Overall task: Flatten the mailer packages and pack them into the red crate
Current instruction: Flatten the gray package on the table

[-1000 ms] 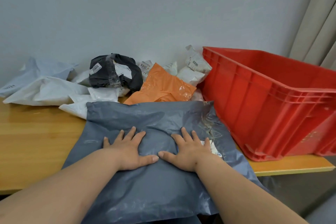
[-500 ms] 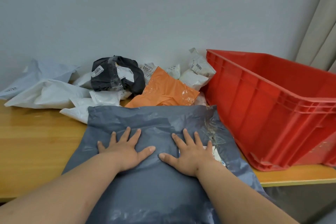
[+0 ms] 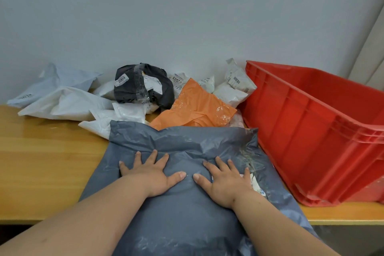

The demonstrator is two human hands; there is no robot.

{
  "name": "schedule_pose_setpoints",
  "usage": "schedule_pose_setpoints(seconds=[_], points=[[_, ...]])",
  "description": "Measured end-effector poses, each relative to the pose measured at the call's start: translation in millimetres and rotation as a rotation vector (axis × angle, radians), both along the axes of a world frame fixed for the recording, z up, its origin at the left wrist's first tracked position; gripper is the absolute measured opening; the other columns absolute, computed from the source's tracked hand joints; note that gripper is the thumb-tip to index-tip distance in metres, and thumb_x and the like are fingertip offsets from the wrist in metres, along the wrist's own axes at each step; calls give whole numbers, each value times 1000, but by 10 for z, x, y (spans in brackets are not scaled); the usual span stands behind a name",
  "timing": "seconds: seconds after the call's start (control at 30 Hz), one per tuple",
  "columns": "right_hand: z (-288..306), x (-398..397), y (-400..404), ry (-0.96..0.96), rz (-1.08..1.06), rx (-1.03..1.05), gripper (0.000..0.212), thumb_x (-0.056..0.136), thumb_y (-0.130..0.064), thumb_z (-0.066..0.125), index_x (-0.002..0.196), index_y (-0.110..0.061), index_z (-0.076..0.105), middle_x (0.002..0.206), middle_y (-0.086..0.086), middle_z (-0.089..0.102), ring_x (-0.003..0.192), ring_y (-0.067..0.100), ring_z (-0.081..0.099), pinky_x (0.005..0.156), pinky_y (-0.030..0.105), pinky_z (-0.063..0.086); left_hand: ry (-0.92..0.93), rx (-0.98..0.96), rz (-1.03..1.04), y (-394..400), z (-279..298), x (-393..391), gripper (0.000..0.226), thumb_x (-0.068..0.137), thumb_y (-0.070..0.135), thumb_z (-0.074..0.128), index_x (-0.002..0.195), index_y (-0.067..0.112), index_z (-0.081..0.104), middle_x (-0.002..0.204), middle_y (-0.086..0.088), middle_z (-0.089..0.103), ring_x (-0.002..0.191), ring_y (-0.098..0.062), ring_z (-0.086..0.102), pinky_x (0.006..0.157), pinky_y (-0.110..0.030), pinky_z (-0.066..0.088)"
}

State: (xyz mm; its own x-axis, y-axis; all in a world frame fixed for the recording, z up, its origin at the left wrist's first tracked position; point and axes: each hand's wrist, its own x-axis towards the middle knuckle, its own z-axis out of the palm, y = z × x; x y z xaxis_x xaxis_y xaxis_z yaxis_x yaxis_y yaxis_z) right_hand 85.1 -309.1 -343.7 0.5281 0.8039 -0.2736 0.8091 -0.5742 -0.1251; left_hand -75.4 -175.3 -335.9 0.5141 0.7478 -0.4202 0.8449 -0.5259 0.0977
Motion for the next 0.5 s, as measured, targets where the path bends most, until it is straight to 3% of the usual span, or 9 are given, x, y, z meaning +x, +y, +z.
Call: schedule_pose_setpoints(seconds=[0.13,0.2,0.27,0.3,0.37,0.5], points=[[75,22,50,29,-1,-78,83,80,-88,18,153,-48,12,166,-9,-1,153,25,-6,115,66,-9,35,-41,-6,45,59,18,99,69,96,18,152,47,-5,163,12,-14,149,-33,-16,112,-71,-1],[201,54,119,-24,22,-101,83,80,-87,24,151,-44,26,164,-2,17,151,28,12,116,62,-1,44,-13,-25,105,165,37,104,65,97,24,153,44,7,164,6,-2,150,-34,-1,113,-67,10],[338,103,222,-126,29,21,79,81,-83,31,142,-35,43,151,3,37,140,30,33,116,55,16,-30,147,-52,156,292,83,103,66,96,29,150,37,24,158,-1,17,145,-31,19,113,-56,22],[368,125,267,-165,23,104,77,81,-80,33,140,-33,44,148,4,38,138,30,35,115,53,20,-97,252,-73,179,322,115,98,69,94,28,147,34,29,154,-2,23,142,-28,23,112,-53,24],[356,173,330,-178,25,175,78,81,-81,34,147,-39,33,158,5,24,144,33,22,117,54,15,-209,379,-119,241,313,190,89,76,88,23,148,36,26,153,-1,23,142,-27,22,114,-51,22],[225,324,368,-86,7,3,97,71,-95,25,152,-52,-6,163,-6,-25,149,33,-23,115,66,-9,-102,293,-132,390,154,245,93,75,90,15,152,45,-9,163,5,-16,149,-29,-16,116,-62,-2]])
